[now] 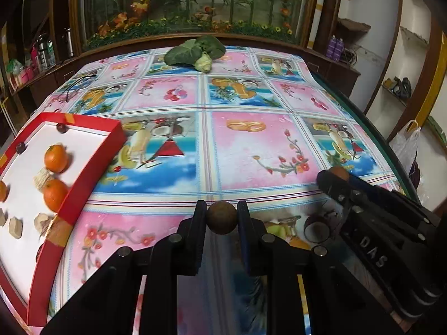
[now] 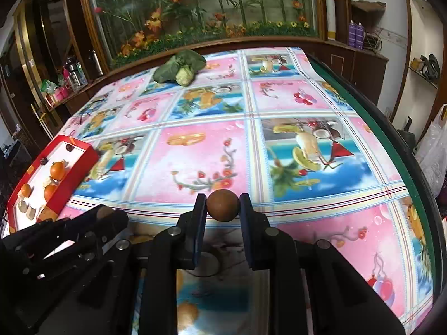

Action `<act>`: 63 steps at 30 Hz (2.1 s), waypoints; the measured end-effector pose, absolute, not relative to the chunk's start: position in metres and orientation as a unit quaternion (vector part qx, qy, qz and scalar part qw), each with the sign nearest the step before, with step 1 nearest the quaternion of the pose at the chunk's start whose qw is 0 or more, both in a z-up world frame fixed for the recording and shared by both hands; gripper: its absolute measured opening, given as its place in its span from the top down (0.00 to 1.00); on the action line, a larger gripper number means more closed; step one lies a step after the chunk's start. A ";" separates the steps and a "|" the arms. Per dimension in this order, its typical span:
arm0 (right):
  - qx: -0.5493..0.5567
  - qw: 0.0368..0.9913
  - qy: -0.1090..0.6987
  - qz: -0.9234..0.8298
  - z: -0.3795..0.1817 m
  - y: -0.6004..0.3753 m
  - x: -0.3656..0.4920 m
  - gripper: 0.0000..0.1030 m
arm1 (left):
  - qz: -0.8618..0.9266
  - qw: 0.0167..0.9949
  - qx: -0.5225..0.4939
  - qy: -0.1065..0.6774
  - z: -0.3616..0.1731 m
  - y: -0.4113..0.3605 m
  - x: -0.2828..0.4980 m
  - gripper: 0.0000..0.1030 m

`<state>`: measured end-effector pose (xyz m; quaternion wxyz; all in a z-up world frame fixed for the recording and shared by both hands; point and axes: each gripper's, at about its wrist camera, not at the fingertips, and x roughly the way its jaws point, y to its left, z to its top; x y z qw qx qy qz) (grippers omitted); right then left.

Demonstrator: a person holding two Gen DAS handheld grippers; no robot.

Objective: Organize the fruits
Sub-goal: 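Lift and carry both brown round fruits toward the red tray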

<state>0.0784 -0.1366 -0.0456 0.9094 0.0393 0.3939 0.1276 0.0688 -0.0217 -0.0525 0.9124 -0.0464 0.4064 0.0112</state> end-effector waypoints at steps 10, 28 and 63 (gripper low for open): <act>0.037 0.919 0.371 0.129 -0.040 -0.134 0.072 0.76 | 0.019 0.921 -0.050 0.386 -0.057 -0.015 0.066 0.80; 0.042 0.921 0.359 0.142 -0.037 -0.133 0.070 0.76 | 0.023 0.920 -0.054 0.388 -0.058 -0.012 0.063 0.80; 0.008 0.927 0.339 0.161 -0.025 -0.117 0.055 0.76 | 0.092 0.933 -0.076 0.339 -0.017 0.035 0.021 0.80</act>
